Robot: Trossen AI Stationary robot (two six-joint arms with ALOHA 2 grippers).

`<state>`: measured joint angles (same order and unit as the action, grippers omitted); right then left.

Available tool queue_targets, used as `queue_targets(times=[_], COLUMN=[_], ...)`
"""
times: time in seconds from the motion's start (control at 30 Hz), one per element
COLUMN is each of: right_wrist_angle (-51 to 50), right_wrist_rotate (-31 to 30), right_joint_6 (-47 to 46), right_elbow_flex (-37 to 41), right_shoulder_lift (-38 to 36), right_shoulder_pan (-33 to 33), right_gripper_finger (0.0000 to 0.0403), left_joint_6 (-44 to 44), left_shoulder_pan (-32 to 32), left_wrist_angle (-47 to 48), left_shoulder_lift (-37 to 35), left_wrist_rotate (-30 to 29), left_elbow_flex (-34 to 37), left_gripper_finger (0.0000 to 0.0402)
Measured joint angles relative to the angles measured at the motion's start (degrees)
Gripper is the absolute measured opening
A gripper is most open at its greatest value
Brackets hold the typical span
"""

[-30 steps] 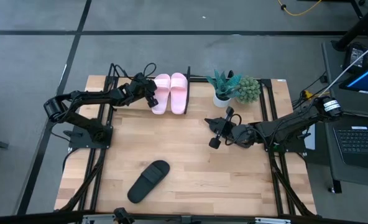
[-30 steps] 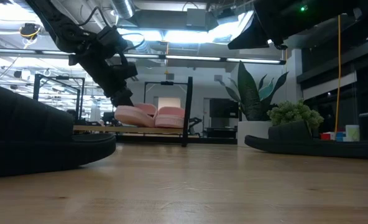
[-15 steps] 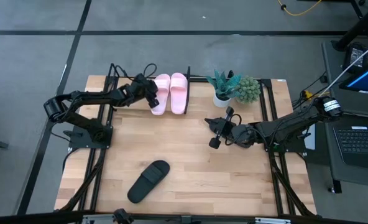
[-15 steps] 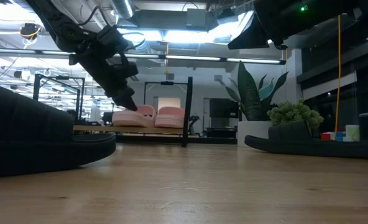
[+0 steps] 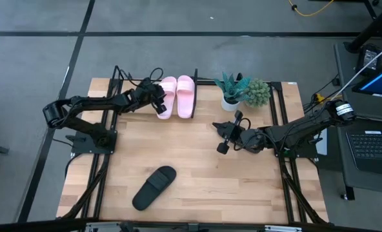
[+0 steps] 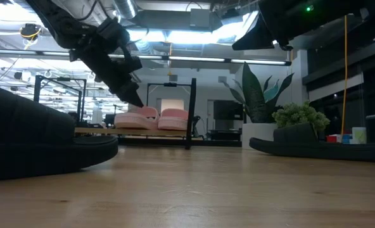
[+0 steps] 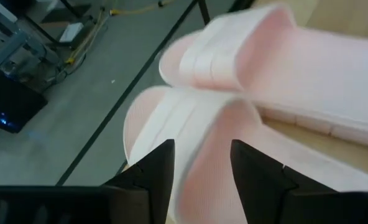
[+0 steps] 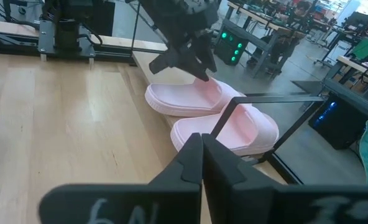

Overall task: Pick and place slides into the shelf
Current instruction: Put the pink slide on the shelf

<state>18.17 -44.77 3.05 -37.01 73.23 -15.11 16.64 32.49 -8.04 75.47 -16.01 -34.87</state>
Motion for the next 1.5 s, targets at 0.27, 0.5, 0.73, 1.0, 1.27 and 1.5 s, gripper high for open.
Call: queue_targets(times=[0.27, 0.5, 0.73, 1.0, 1.27, 1.5], right_wrist_angle=[0.0, 0.0, 0.0, 0.0, -0.5, -0.5], right_wrist_rotate=[0.0, 0.0, 0.0, 0.0, 1.0, 1.0], right_joint_6=[-1.4, -1.1, -1.3, -1.4, -1.4, -1.3], right_elbow_flex=[0.0, 0.0, 0.0, 0.0, 0.0, 0.0], right_shoulder_lift=[0.0, 0.0, 0.0, 0.0, 0.0, 0.0], right_shoulder_pan=[0.0, 0.0, 0.0, 0.0, -0.1, -0.1], right_gripper_finger=[0.0016, 0.0005, 0.0005, 0.0009, 0.0008, 0.0004], left_joint_6=[0.2, -4.5, -6.5, -8.4, -8.7, -9.5], left_shoulder_pan=[-1.5, -1.4, -1.6, -3.9, -5.0, -5.3], left_wrist_angle=[5.4, 21.6, 26.6, 26.7, 26.7, 26.4], left_shoulder_lift=[-8.4, -13.3, -13.3, -9.9, -3.8, -2.0], left_wrist_rotate=[0.0, -4.0, 0.0, -1.1, -1.9, 0.1], left_elbow_flex=[0.0, 0.0, 0.0, 0.0, 0.0, 0.0], left_gripper_finger=[0.0149, 0.0093, 0.0008, 0.0001, 0.0000, 0.0000])
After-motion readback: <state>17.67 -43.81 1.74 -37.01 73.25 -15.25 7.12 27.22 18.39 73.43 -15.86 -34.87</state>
